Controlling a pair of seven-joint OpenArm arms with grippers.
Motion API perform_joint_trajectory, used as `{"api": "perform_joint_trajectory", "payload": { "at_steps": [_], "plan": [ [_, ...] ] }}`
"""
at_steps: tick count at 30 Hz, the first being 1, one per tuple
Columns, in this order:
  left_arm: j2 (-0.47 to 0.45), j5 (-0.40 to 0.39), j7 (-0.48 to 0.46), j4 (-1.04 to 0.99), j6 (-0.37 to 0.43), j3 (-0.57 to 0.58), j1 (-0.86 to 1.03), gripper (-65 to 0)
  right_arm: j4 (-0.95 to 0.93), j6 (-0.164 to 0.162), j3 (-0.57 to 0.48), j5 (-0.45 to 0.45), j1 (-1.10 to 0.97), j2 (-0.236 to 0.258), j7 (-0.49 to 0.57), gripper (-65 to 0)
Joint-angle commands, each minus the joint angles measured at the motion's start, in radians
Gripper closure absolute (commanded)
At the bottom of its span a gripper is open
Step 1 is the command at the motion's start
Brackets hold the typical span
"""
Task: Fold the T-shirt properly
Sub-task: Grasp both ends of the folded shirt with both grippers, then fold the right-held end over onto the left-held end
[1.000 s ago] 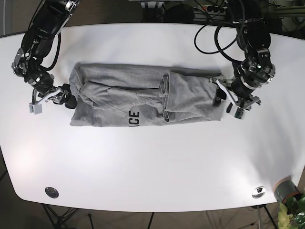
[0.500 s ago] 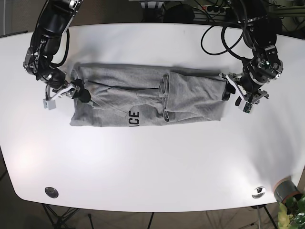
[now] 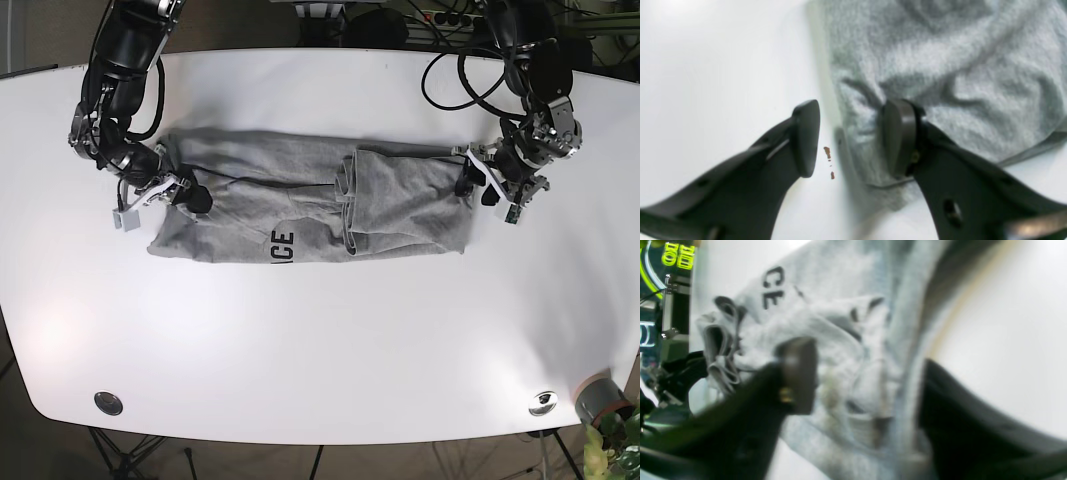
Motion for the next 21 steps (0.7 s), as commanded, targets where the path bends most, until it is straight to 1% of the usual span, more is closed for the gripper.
{"api": "perform_joint_trajectory", "payload": {
  "at_steps": [1, 2, 5, 6, 9, 10, 12, 14, 15, 19, 21],
  "plan": [
    [-0.01, -0.011, -0.032, 0.009, -0.004, 0.01, -0.007, -28.1, 0.012, -0.004, 0.001, 0.001, 0.013, 0.01, -0.013, -20.1],
    [-0.01, -0.011, -0.035, 0.009, -0.004, 0.025, -0.005, -28.1, 0.012, -0.004, 0.001, 0.001, 0.021, 0.01, -0.013, -14.6],
    [-0.033, -0.011, -0.035, 0.009, -0.002, 0.053, -0.005, -28.1, 0.012, -0.006, 0.001, 0.0, 0.024, 0.012, -0.013, -4.6],
    [-0.038, -0.011, -0.035, 0.009, -0.001, 0.06, -0.007, -28.1, 0.012, -0.006, 0.001, 0.0, 0.024, 0.012, -0.013, -3.3],
    [-0.041, -0.011, -0.035, 0.007, 0.002, 0.069, -0.007, -28.1, 0.029, -0.006, 0.001, -0.002, 0.024, 0.013, -0.013, -2.5],
    [-0.039, -0.011, -0.035, 0.007, 0.002, 0.069, -0.009, -28.1, 0.052, -0.006, -0.001, -0.016, 0.023, 0.016, -0.013, -2.4],
    [-0.039, -0.011, -0.035, 0.007, 0.002, 0.071, -0.009, -28.1, 0.11, -0.007, -0.001, -0.056, 0.023, 0.013, -0.014, -2.4],
    [-0.039, -0.011, -0.035, 0.007, 0.002, 0.071, -0.009, -28.1, 0.195, -0.007, -0.001, -0.114, 0.017, 0.009, -0.017, -2.4],
    [-0.039, -0.011, -0.035, 0.007, 0.002, 0.071, -0.009, -28.1, 0.219, -0.007, -0.001, -0.131, 0.01, 0.003, -0.019, -2.4],
    [-0.039, -0.011, -0.033, 0.007, 0.004, 0.072, -0.007, -28.1, 0.412, -0.006, -0.002, -0.224, -0.02, -0.036, -0.02, -2.4],
    [-0.039, -0.009, -0.033, 0.007, 0.004, 0.072, -0.005, -28.1, 0.494, -0.006, -0.025, -0.257, -0.033, -0.044, -0.02, -2.2]
  ]
}}
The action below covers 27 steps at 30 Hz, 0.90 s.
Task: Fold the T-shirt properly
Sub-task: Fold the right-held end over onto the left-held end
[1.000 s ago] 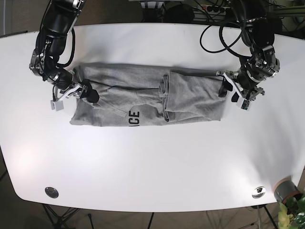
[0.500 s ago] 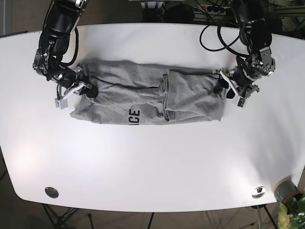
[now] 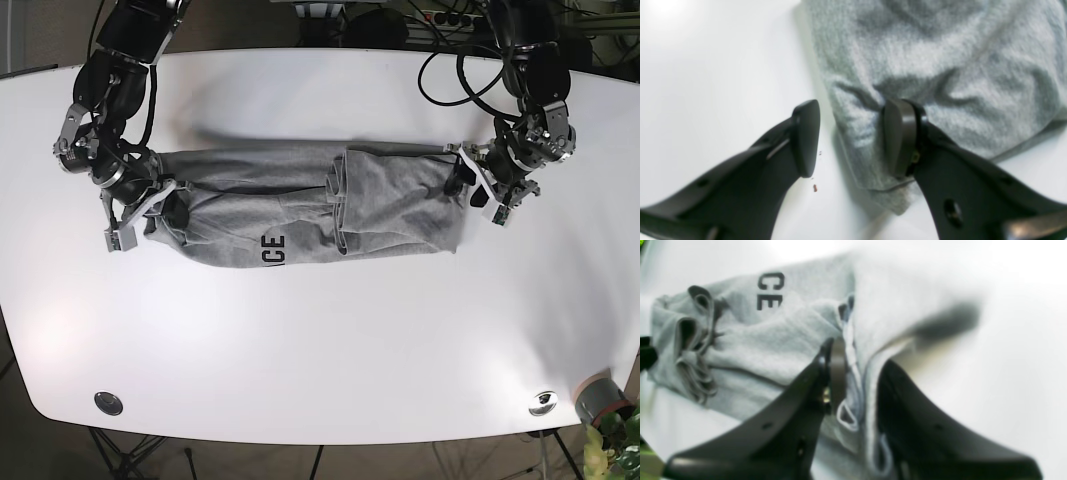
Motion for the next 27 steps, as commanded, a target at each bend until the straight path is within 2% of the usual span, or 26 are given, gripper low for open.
{"api": "perform_joint_trajectory", "payload": {
  "at_steps": [1, 7, 15, 22, 27],
  "plan": [
    [-0.012, -0.002, -0.013, 0.011, 0.0, -0.003, -0.006, -28.1, 0.135, 0.006, -0.044, -0.018, -0.006, 0.004, 0.023, -2.2],
    [-0.009, -0.002, -0.01, 0.011, 0.0, -0.002, -0.006, -28.1, 0.303, 0.004, -0.189, -0.032, -0.031, -0.008, 0.023, -2.2],
    [0.011, -0.002, -0.007, 0.011, 0.0, -0.002, -0.005, -28.1, 0.323, 0.007, -0.322, -0.03, -0.032, -0.094, 0.023, -2.2],
    [0.004, -0.002, -0.007, 0.011, 0.0, 0.026, 0.014, -28.1, 0.323, 0.017, -0.477, -0.034, -0.026, -0.206, -0.003, -2.2],
    [0.006, -0.002, -0.007, 0.012, 0.0, 0.026, 0.029, -28.1, 0.294, 0.017, -0.58, -0.043, -0.023, -0.252, 0.016, -2.2]
  ]
}}
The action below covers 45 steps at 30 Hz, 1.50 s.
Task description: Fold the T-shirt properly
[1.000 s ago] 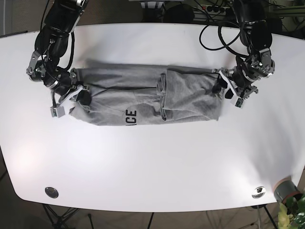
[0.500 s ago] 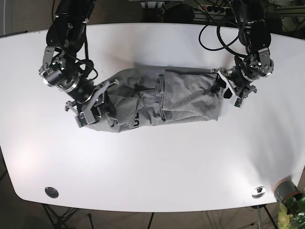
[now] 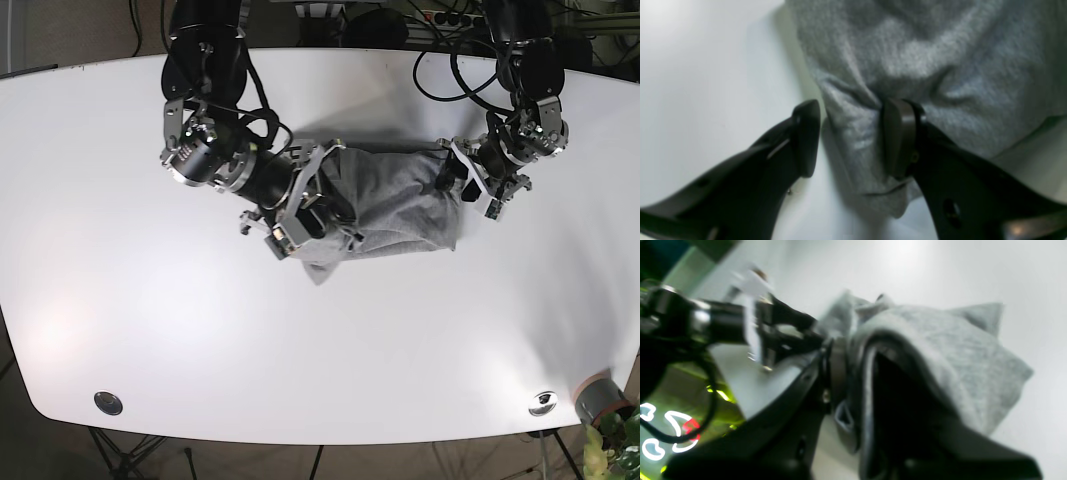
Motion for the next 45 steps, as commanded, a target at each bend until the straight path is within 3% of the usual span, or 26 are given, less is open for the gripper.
{"api": "perform_joint_trajectory", "payload": {
  "at_steps": [1, 7, 10, 14, 16, 19, 21, 24, 27, 29, 34, 40, 45],
  "plan": [
    [-0.006, 0.009, 0.016, 0.012, -0.001, -0.001, -0.003, -28.1, -0.015, -0.001, -0.04, 0.02, 0.019, -0.017, 0.05, -2.2],
    [-0.007, 0.009, 0.016, 0.012, -0.004, -0.001, 0.012, -28.1, -0.156, -0.012, -0.146, 0.02, 0.065, -0.017, 0.158, -2.2],
    [-0.007, 0.006, 0.016, 0.012, -0.006, -0.001, 0.017, -28.1, -0.238, -0.054, -0.172, 0.018, 0.099, -0.017, 0.23, -2.4],
    [-0.004, 0.004, 0.016, 0.013, -0.007, -0.001, 0.02, -28.1, -0.307, -0.086, -0.216, 0.018, 0.14, 0.001, 0.248, -2.5],
    [-0.004, 0.004, 0.016, 0.013, -0.007, -0.001, 0.02, -28.1, -0.325, -0.12, -0.244, 0.017, 0.157, 0.004, 0.25, -3.3],
    [-0.004, 0.003, 0.016, 0.013, -0.007, -0.001, 0.018, -28.1, -0.347, -0.196, -0.281, -0.045, 0.18, 0.004, 0.25, -12.8],
    [-0.004, 0.003, 0.016, 0.013, -0.007, -0.001, 0.018, -28.1, -0.351, -0.253, -0.325, -0.115, 0.186, 0.004, 0.25, -26.0],
    [-0.003, 0.001, 0.016, 0.013, -0.007, -0.001, 0.017, -28.1, -0.347, -0.302, -0.391, -0.173, 0.189, 0.004, 0.243, -41.2],
    [-0.003, 0.001, 0.014, 0.013, -0.007, -0.001, 0.012, -28.1, -0.345, -0.328, -0.466, -0.216, 0.189, 0.004, 0.239, -53.3],
    [-0.001, -0.002, 0.014, 0.02, -0.007, -0.001, 0.01, -28.1, -0.344, -0.33, -0.477, -0.223, 0.189, 0.004, 0.23, -56.6],
    [-0.006, -0.071, 0.016, 0.078, -0.009, -0.009, 0.009, -28.1, -0.227, -0.324, -0.476, -0.198, 0.15, 0.003, 0.234, -56.8],
    [-0.033, -0.18, 0.016, 0.168, -0.007, -0.085, 0.01, -27.9, -0.159, -0.321, -0.334, -0.135, 0.102, 0.001, 0.236, -56.8],
    [-0.038, -0.202, 0.017, 0.225, -0.007, -0.176, 0.009, -27.9, -0.159, -0.321, -0.291, -0.115, 0.064, 0.003, 0.237, -56.8]
  ]
}}
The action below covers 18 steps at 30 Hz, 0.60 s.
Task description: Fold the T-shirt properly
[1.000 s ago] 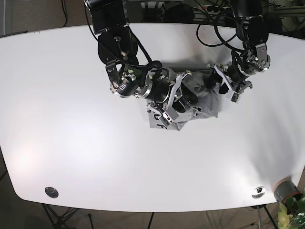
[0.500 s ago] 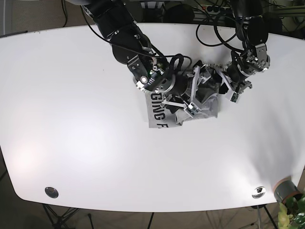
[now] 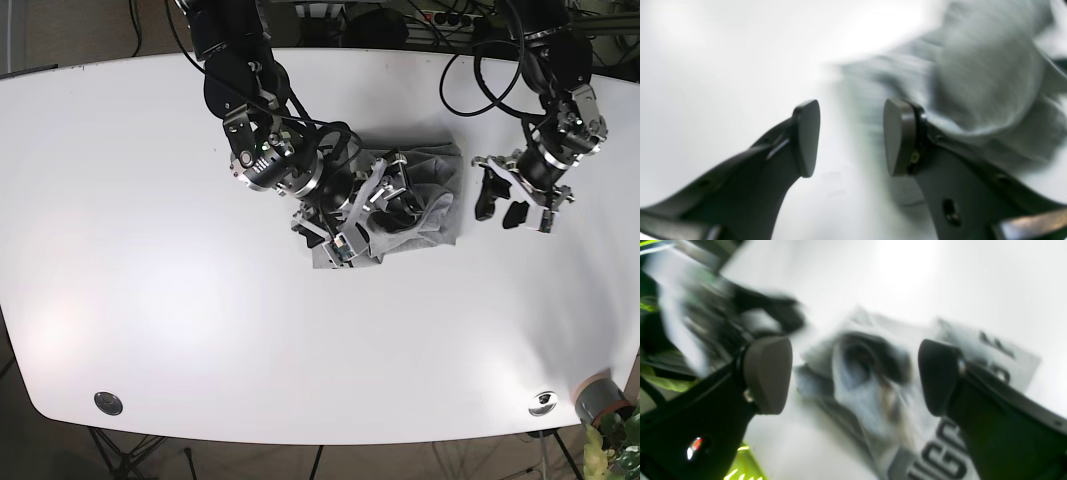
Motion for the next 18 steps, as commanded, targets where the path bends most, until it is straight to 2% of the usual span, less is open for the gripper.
{"api": "perform_joint_trajectory", "payload": {
  "at_steps": [1, 6, 11, 18],
  "plan": [
    [-0.009, -0.023, -0.022, 0.039, -0.007, -0.012, -0.009, -27.9, 0.019, 0.011, -0.002, 0.029, 0.0, -0.017, 0.021, -56.8],
    [-0.061, -0.024, -0.022, 0.062, -0.007, -0.077, -0.007, -27.9, 0.019, 0.011, 0.039, 0.034, -0.032, -0.016, 0.021, -56.8],
    [-0.088, -0.023, -0.022, 0.062, -0.007, -0.134, -0.011, -27.9, -0.021, 0.011, 0.036, 0.037, -0.035, -0.016, 0.02, -56.8],
    [-0.101, -0.021, -0.022, 0.058, -0.007, -0.224, -0.006, -27.9, -0.15, 0.011, -0.074, 0.035, -0.02, -0.02, 0.02, -56.8]
  ]
}}
